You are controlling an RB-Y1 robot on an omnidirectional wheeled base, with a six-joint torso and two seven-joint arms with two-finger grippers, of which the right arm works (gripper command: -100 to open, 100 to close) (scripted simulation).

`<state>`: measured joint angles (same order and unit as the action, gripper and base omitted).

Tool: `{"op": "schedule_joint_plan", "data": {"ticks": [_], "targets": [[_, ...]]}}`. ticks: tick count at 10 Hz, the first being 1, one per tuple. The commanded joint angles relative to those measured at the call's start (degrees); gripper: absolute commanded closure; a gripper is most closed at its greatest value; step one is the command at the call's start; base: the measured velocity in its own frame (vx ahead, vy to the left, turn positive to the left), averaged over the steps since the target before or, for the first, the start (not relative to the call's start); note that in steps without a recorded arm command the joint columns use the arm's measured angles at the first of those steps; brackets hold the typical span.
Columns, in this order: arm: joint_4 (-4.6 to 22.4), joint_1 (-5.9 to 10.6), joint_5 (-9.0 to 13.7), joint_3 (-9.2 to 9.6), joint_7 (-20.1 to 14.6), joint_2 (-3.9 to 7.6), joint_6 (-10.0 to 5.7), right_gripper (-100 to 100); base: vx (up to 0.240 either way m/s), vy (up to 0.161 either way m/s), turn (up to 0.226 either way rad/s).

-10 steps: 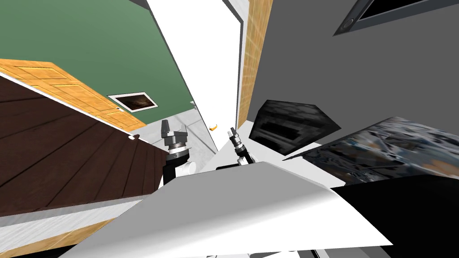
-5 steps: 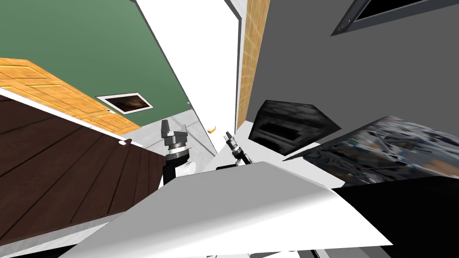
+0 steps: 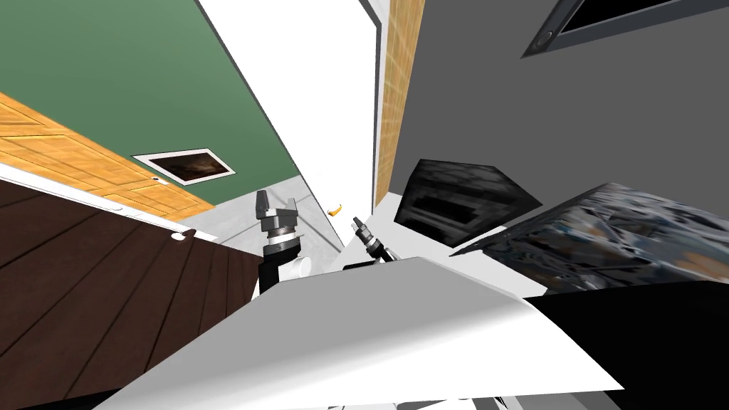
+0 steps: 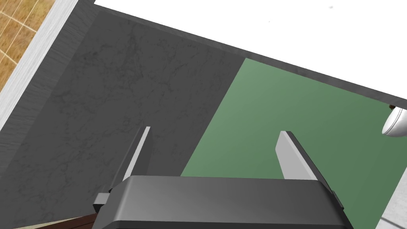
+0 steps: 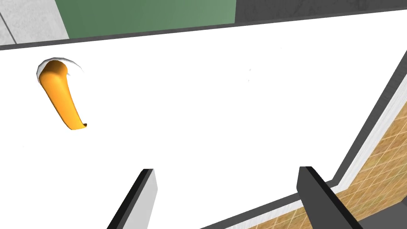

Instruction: Push the door open

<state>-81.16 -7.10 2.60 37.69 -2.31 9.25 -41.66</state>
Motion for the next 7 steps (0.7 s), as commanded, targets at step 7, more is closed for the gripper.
{"op": "schedule_joint_plan", "data": {"ticks": [7], "targets": [[10.0,3.93,0.4,6.63,-1.9,1.39,-0.73,-100,0.105,0.016,-0.057]]}}
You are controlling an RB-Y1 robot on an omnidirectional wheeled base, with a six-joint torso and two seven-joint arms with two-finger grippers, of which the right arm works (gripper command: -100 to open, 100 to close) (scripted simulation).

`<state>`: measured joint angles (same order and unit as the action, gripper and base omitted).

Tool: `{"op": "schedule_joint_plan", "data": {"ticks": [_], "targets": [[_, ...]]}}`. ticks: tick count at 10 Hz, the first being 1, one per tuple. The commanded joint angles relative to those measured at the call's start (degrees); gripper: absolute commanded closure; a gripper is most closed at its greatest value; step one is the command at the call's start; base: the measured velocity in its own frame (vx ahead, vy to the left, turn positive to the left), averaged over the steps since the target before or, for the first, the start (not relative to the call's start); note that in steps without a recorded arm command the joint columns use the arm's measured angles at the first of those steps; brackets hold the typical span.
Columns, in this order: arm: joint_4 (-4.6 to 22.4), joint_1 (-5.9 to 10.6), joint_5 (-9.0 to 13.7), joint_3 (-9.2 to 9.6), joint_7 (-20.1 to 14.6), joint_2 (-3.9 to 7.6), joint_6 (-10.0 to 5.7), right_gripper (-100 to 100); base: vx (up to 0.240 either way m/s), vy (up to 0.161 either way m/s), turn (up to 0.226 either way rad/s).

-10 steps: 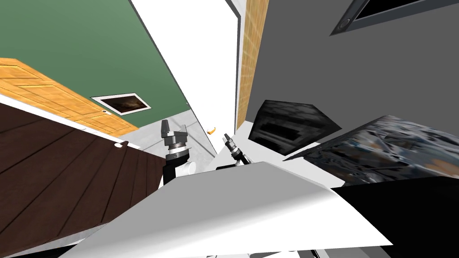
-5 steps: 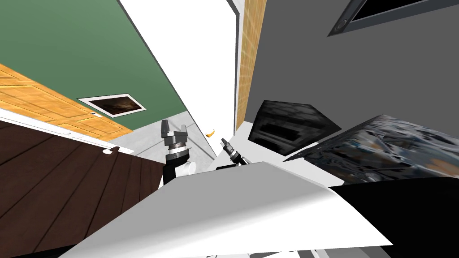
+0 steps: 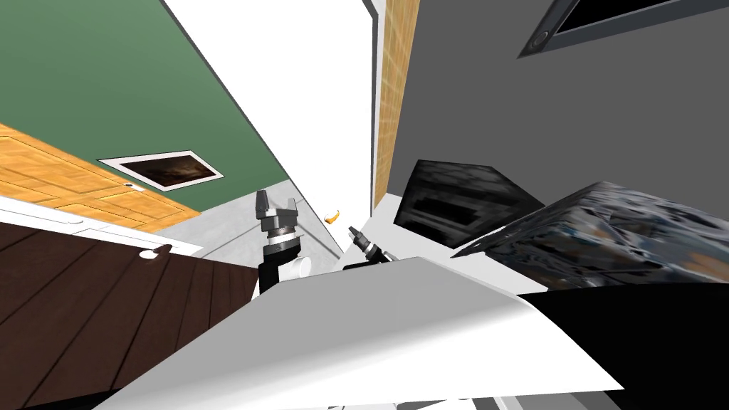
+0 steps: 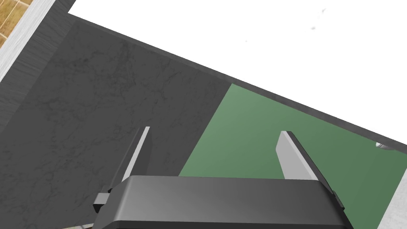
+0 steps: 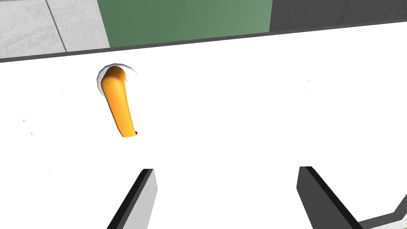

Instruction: Push the door open

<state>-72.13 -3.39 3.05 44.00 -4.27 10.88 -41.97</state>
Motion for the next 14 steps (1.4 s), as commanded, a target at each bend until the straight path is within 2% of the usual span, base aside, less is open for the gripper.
{"op": "schedule_joint_plan", "data": {"ticks": [1,6,9,11,12,14], "targets": [[2.2,0.67,0.0,1.16,-0.1,-0.09,-0.53,-100,0.077,0.014,-0.034],[7.6,2.66,0.2,4.88,-1.0,0.57,-1.00,-100,0.087,0.027,-0.046],[12.9,4.59,0.3,8.48,-1.8,1.19,-1.45,-100,0.165,0.039,-0.073],[15.2,5.46,0.4,10.10,-2.2,1.47,-1.66,-100,0.177,0.058,-0.050],[16.1,5.80,0.4,10.72,-2.3,1.57,-1.73,-100,0.165,0.050,-0.028],[16.6,5.66,0.4,10.13,-2.1,1.11,-2.26,-100,0.076,0.057,0.019]]}}
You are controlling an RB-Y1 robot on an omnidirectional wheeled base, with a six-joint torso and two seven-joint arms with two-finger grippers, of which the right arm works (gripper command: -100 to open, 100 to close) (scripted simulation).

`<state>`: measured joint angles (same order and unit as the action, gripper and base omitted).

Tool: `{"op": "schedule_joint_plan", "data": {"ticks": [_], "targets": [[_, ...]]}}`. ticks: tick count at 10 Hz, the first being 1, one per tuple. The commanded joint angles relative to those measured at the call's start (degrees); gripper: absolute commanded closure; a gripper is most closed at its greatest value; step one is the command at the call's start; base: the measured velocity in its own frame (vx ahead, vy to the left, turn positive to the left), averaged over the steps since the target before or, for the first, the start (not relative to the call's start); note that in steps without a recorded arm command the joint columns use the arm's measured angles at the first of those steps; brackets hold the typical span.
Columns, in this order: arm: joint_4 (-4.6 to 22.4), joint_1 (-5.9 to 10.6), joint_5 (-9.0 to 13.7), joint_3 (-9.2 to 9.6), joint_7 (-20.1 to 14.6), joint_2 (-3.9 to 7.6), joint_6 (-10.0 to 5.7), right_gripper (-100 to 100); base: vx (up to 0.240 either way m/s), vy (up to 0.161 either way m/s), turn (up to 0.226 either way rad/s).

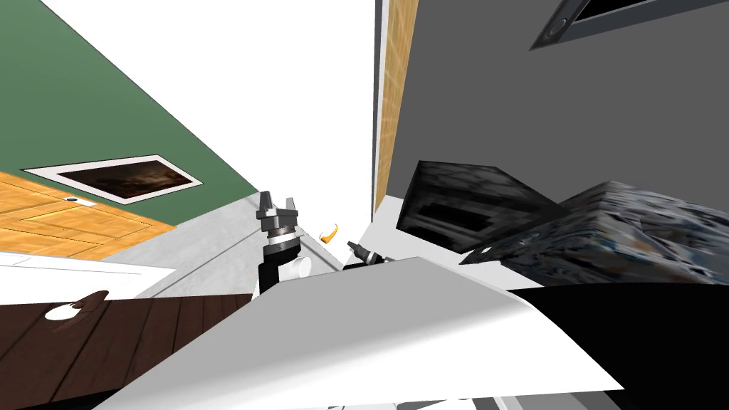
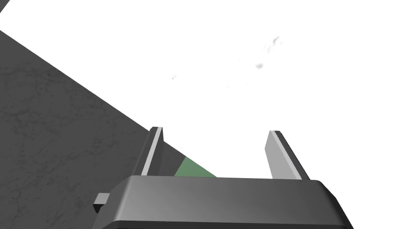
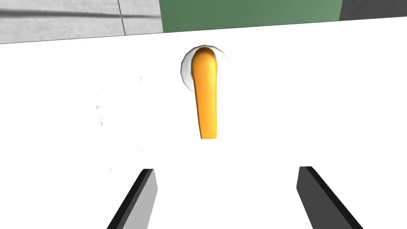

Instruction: Push the door open

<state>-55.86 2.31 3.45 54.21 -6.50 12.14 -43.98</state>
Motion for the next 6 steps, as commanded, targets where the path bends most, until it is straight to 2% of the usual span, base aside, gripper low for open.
{"op": "schedule_joint_plan", "data": {"ticks": [1,6], "targets": [[0.5,-0.09,0.0,-0.15,0.2,-0.25,-0.39,-100,0.108,0.122,0.016],[2.3,-0.57,-0.2,-0.79,0.8,-1.13,-1.57,-100,0.126,0.147,0.024]]}}
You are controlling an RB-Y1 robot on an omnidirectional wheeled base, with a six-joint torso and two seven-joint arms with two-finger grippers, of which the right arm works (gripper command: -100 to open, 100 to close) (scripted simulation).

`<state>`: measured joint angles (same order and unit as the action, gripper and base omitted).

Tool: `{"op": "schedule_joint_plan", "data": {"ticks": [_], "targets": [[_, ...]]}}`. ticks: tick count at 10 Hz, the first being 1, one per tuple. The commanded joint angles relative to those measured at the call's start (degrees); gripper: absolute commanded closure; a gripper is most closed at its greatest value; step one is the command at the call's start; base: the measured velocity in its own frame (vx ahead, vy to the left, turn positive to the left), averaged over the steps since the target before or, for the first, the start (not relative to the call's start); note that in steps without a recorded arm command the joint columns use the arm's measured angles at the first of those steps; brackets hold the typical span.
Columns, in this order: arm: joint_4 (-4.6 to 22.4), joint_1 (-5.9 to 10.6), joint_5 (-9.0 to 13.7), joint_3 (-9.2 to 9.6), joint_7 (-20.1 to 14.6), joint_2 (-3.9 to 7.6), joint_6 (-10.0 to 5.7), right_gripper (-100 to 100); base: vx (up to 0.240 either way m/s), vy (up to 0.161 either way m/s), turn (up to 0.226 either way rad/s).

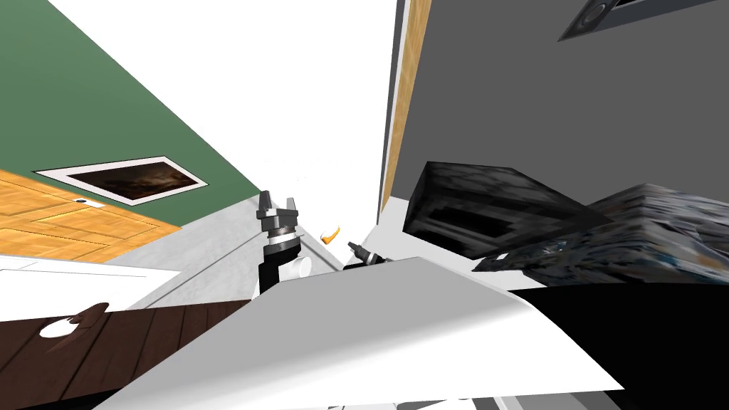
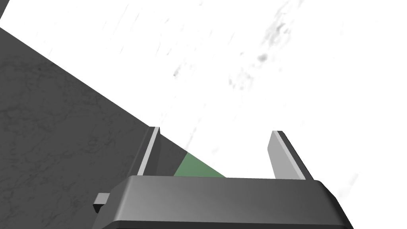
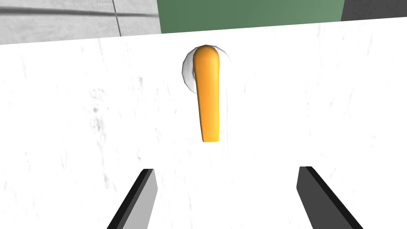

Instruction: Push the door open

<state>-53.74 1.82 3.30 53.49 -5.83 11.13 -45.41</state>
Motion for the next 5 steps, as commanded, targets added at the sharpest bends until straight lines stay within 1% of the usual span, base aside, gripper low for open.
{"op": "schedule_joint_plan", "data": {"ticks": [1,2,3,4,5], "targets": [[0.7,-0.21,-0.1,-0.25,0.3,-0.37,-0.47,-100,0.153,0.150,0.039],[1.1,-0.32,-0.1,-0.40,0.4,-0.57,-0.75,-100,0.183,0.134,0.045],[1.4,-0.40,-0.1,-0.51,0.5,-0.72,-0.95,-100,0.128,0.153,0.033],[1.0,-0.36,-0.1,-0.43,0.4,-0.54,-0.71,-100,0.044,0.072,-0.004],[1.0,-0.36,-0.1,-0.43,0.4,-0.54,-0.71,100,-0.001,-0.010,-0.001]]}}
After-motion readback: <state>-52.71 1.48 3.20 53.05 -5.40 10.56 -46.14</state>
